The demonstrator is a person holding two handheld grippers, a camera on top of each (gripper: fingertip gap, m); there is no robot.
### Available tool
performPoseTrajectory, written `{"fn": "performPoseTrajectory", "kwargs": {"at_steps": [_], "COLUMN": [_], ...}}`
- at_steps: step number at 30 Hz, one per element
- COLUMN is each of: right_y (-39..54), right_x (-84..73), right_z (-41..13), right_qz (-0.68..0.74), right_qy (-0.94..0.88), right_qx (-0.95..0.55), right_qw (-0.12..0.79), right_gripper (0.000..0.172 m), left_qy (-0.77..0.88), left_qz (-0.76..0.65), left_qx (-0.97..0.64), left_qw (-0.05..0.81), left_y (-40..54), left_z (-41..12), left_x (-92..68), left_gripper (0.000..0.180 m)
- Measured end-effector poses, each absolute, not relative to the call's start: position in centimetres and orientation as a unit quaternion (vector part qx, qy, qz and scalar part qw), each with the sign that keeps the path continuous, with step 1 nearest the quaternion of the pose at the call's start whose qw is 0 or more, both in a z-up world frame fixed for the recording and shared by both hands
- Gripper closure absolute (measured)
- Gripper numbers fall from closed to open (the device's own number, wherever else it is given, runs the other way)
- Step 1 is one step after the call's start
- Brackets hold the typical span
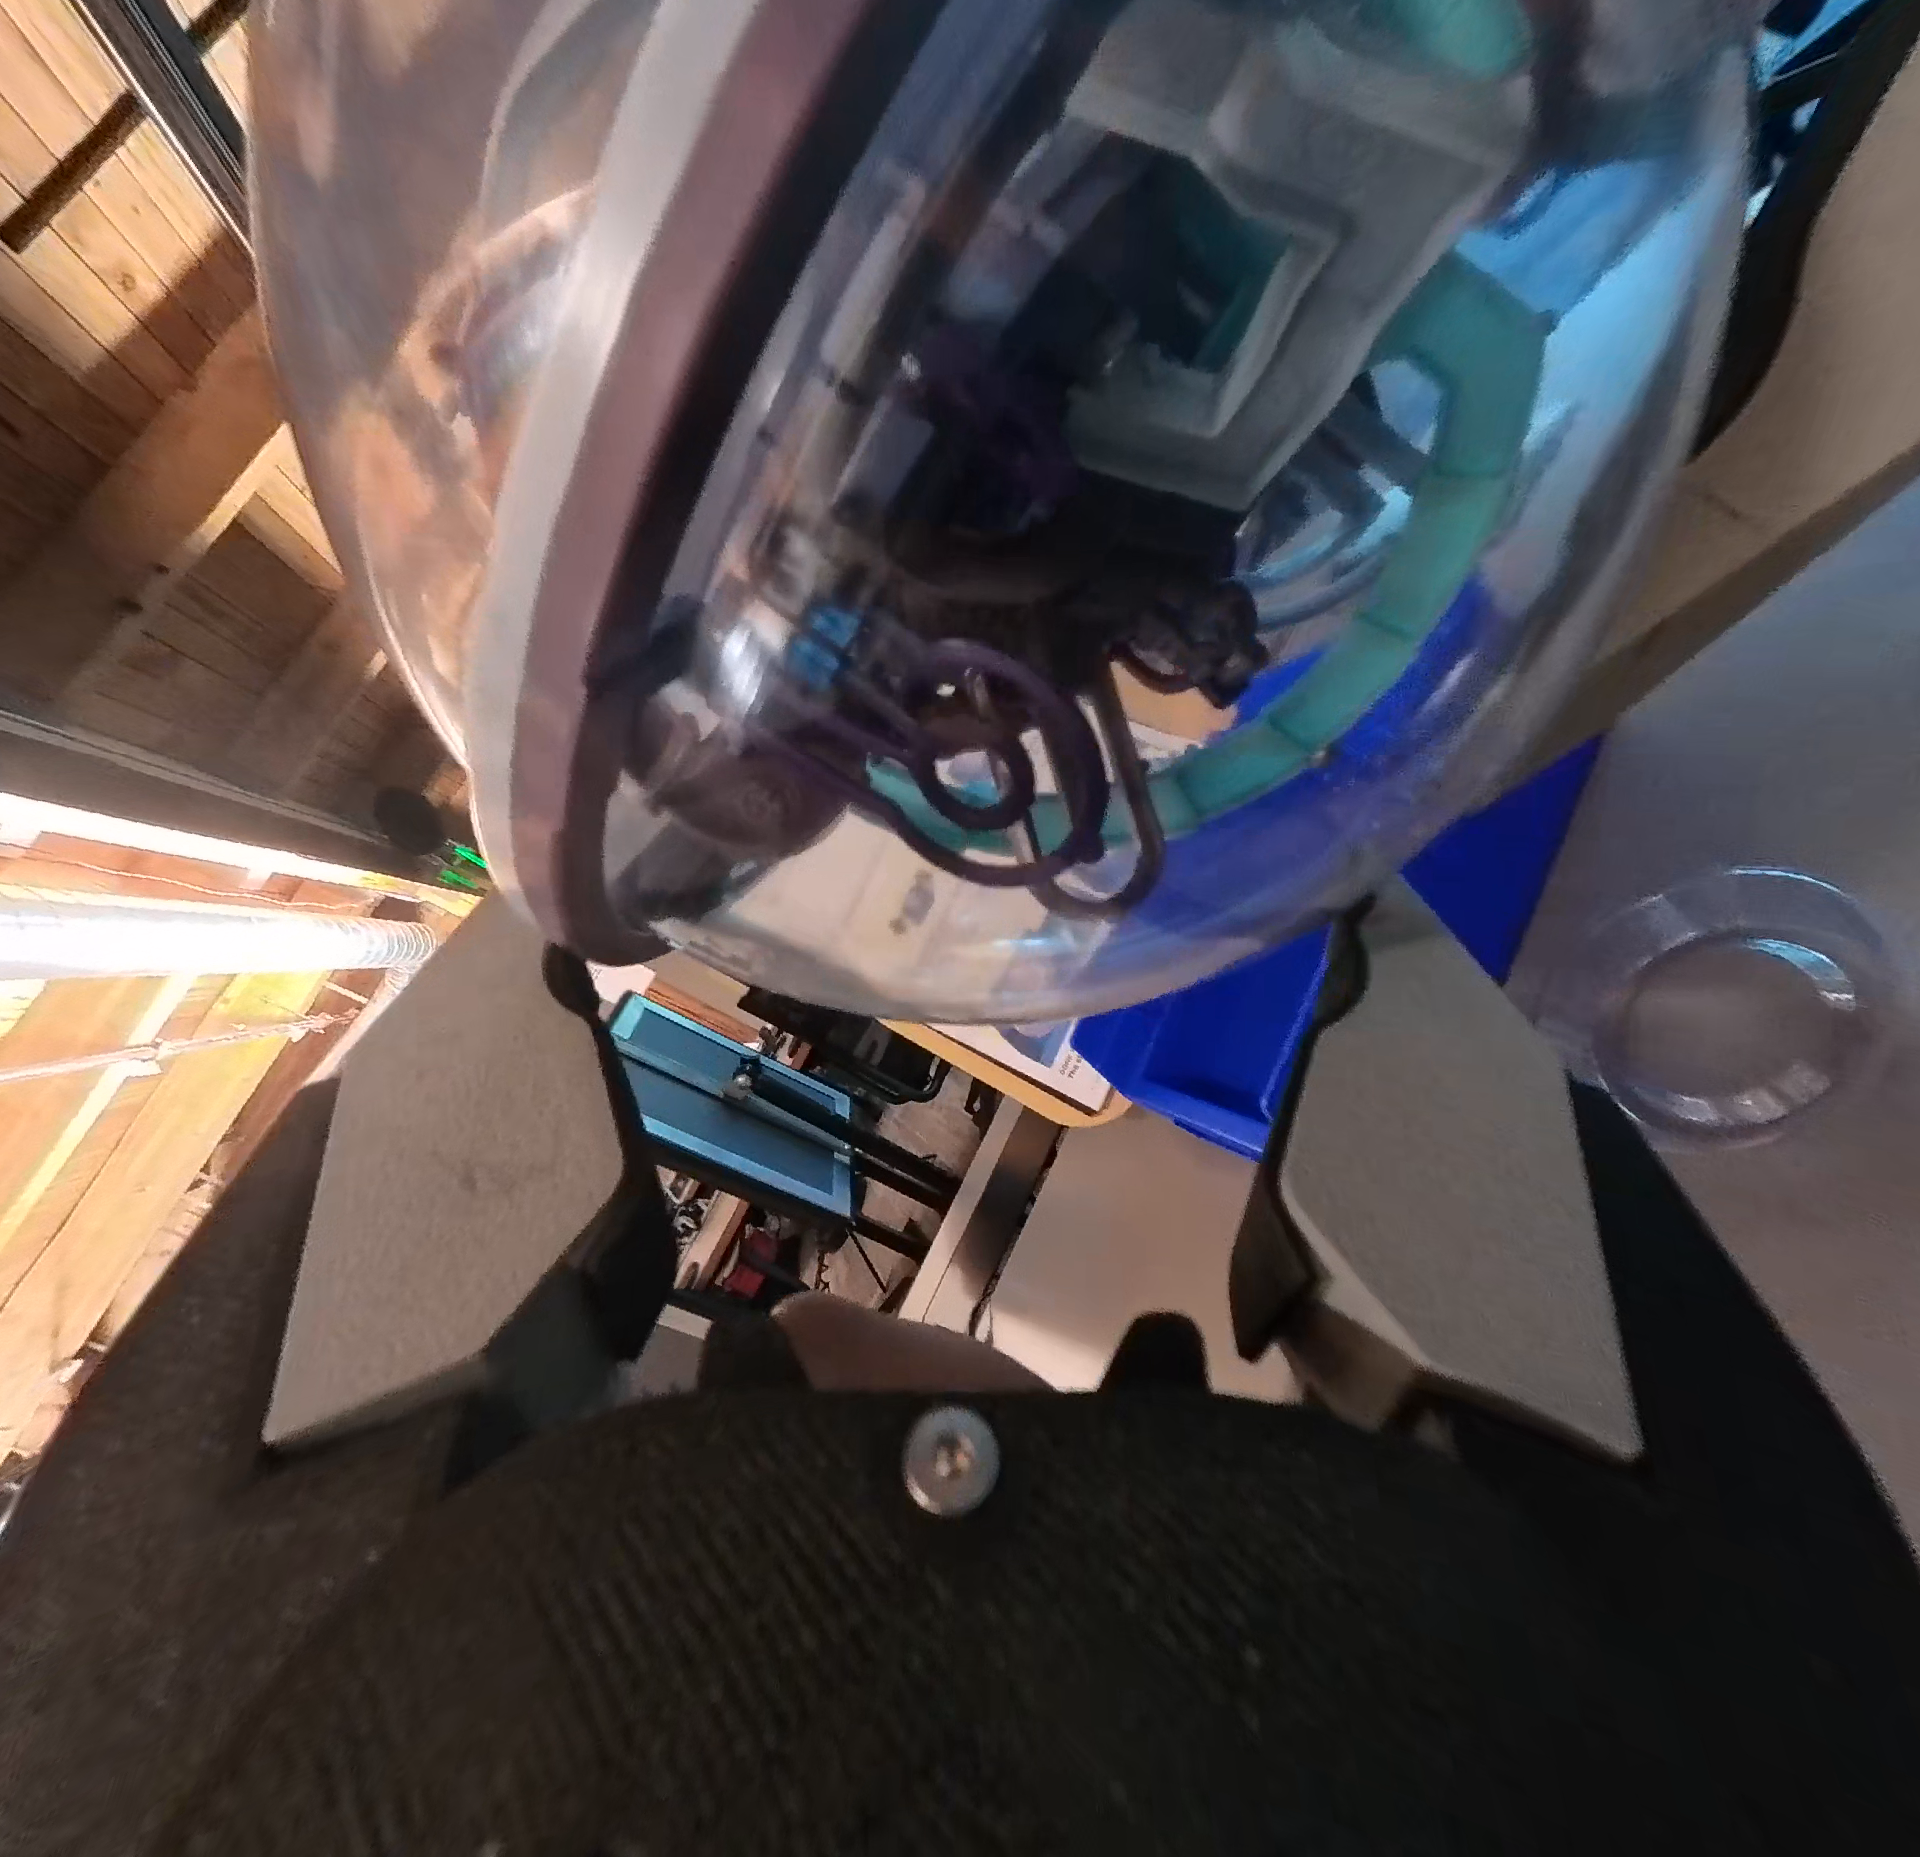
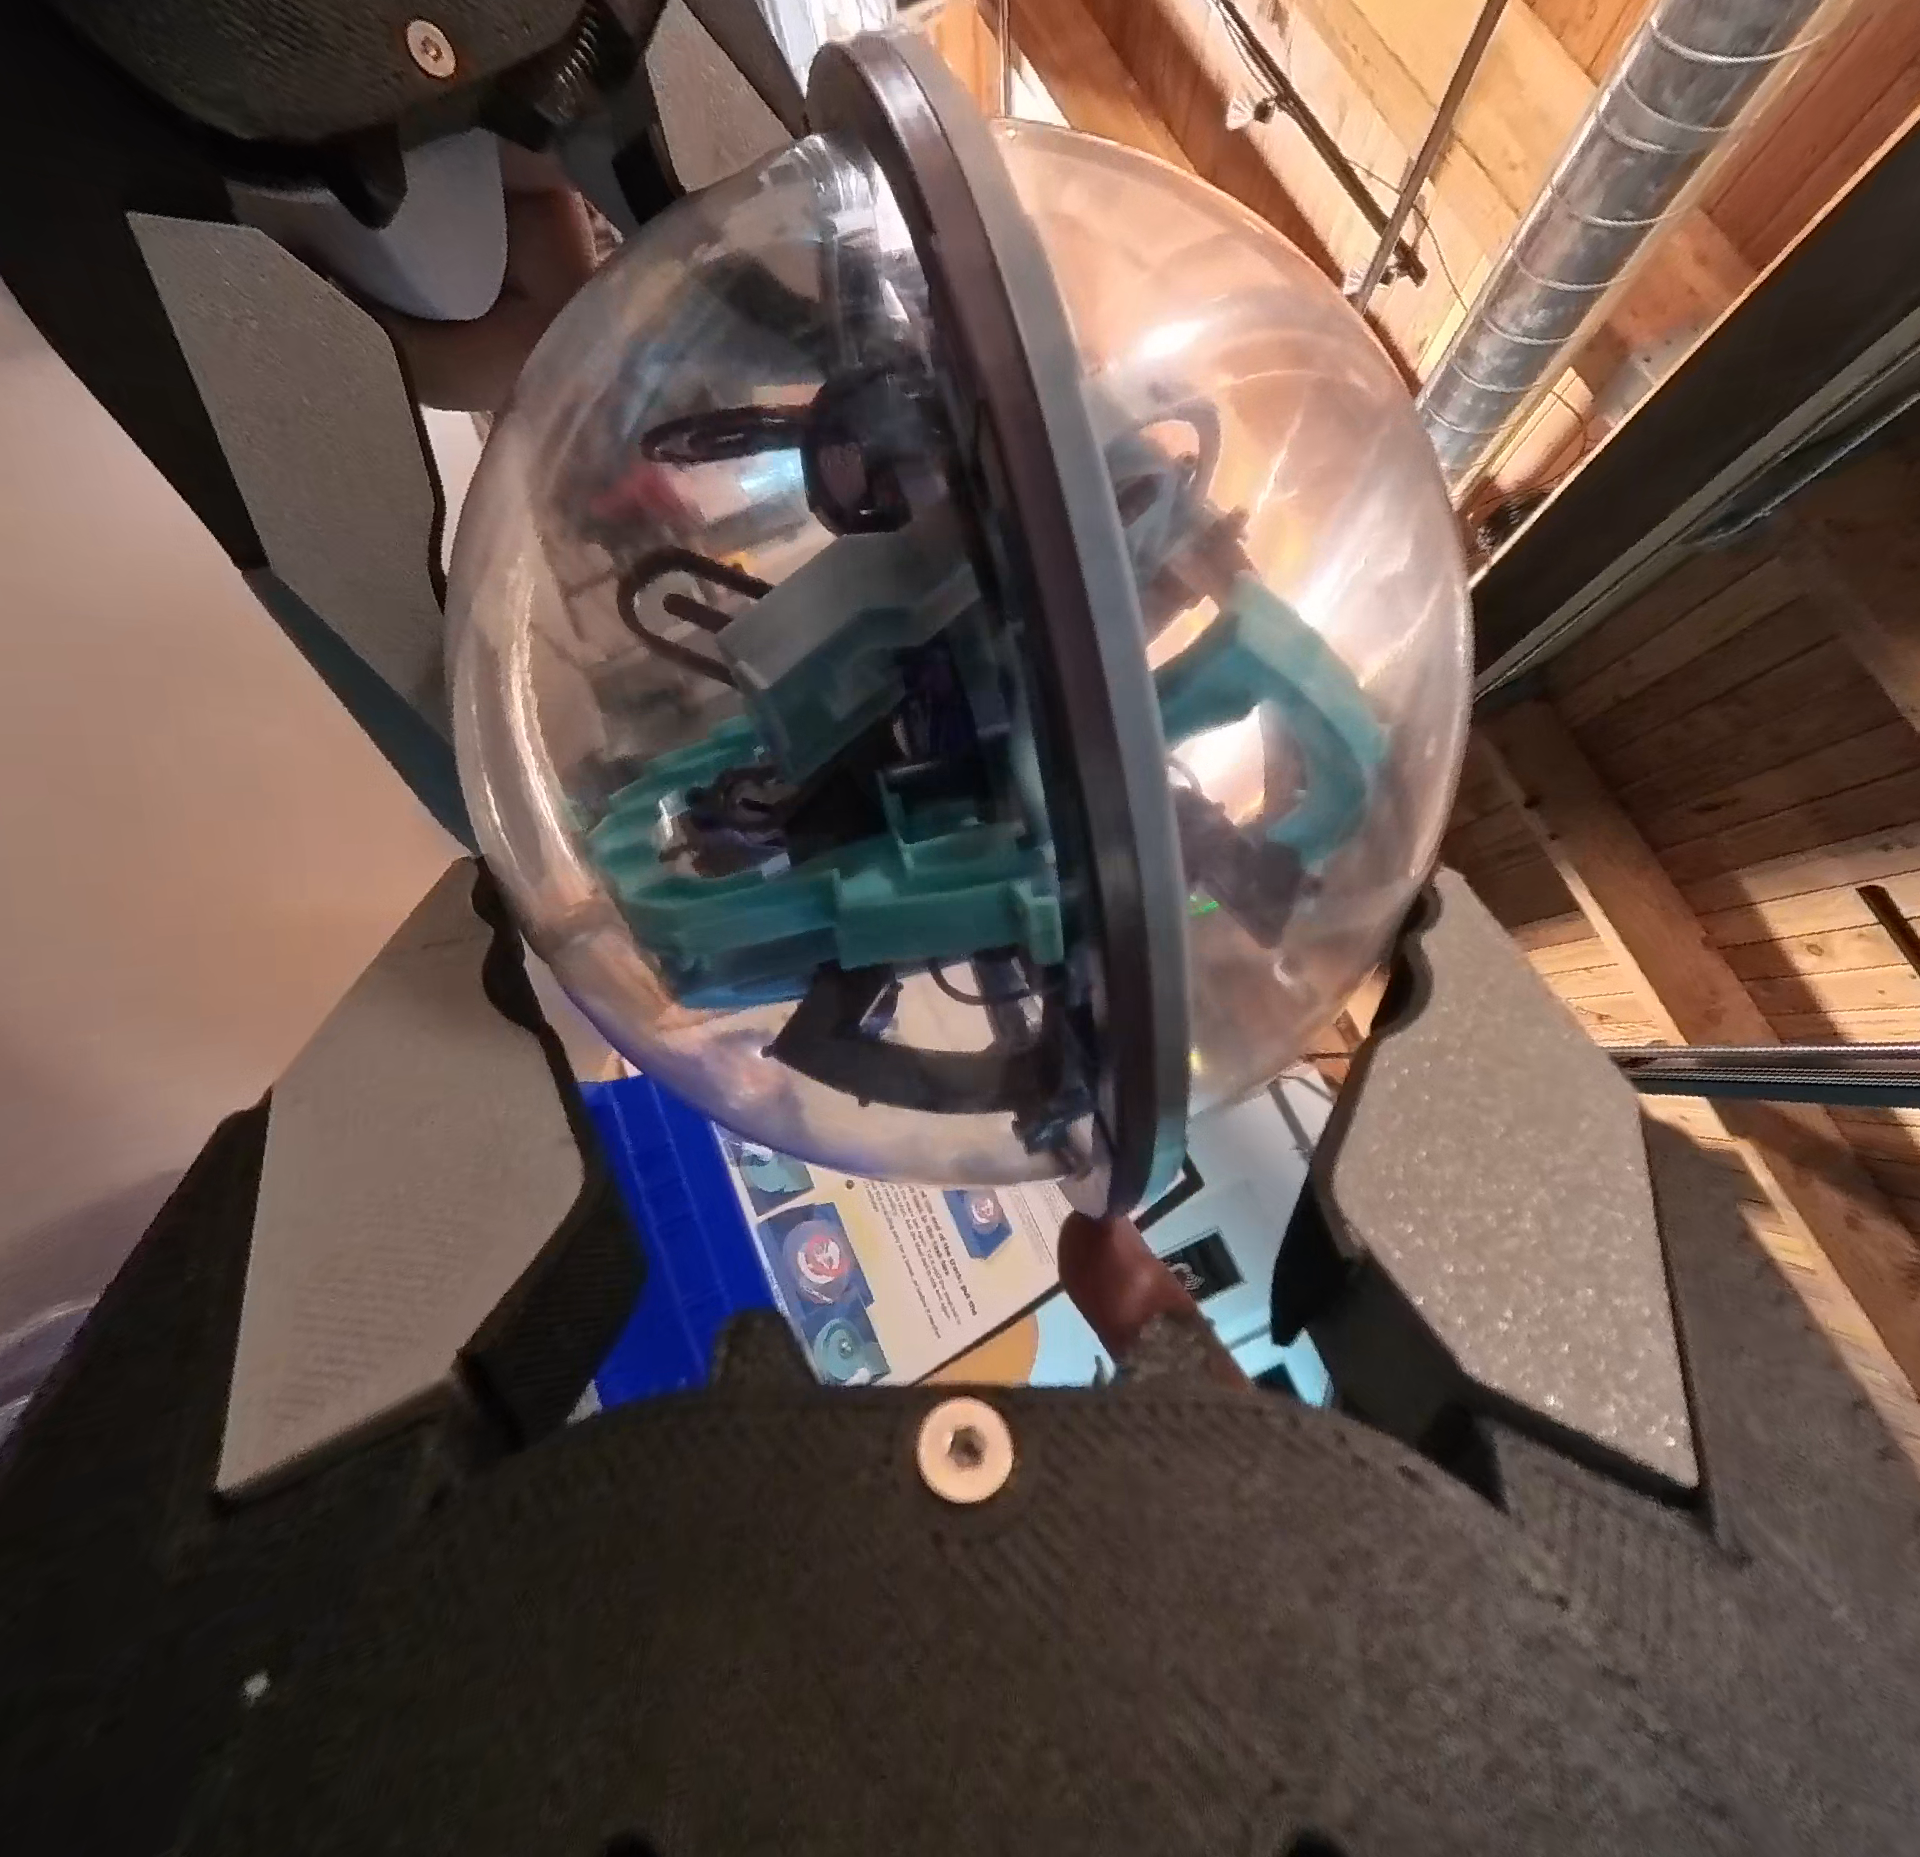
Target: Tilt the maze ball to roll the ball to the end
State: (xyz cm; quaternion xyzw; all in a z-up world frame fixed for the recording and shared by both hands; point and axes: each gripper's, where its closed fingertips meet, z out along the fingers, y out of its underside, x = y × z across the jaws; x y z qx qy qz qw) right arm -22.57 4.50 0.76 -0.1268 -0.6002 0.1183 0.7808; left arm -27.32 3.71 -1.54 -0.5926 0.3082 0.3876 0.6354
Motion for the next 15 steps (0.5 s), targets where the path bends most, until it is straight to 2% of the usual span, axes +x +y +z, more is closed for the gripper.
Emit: {"fn": "performPoseTrajectory", "kwargs": {"at_steps": [10, 15], "right_y": [4.6, 5.0], "right_x": [-22.1, -22.4], "right_z": [1.4, -1.9], "right_qz": [0.183, 0.349], "right_qy": [-0.597, -0.621], "right_qx": [-0.137, -0.208], "right_qw": [0.769, 0.670], "right_gripper": [0.014, 0.015], "left_qy": [0.343, 0.385], "left_qz": [0.391, 0.297], "left_qx": [-0.566, -0.570], "left_qw": [0.640, 0.662], "left_y": [3.5, 3.4], "left_z": [-0.1, -2.3], "left_x": [-26.1, -24.2], "left_gripper": [0.041, 0.038]}}
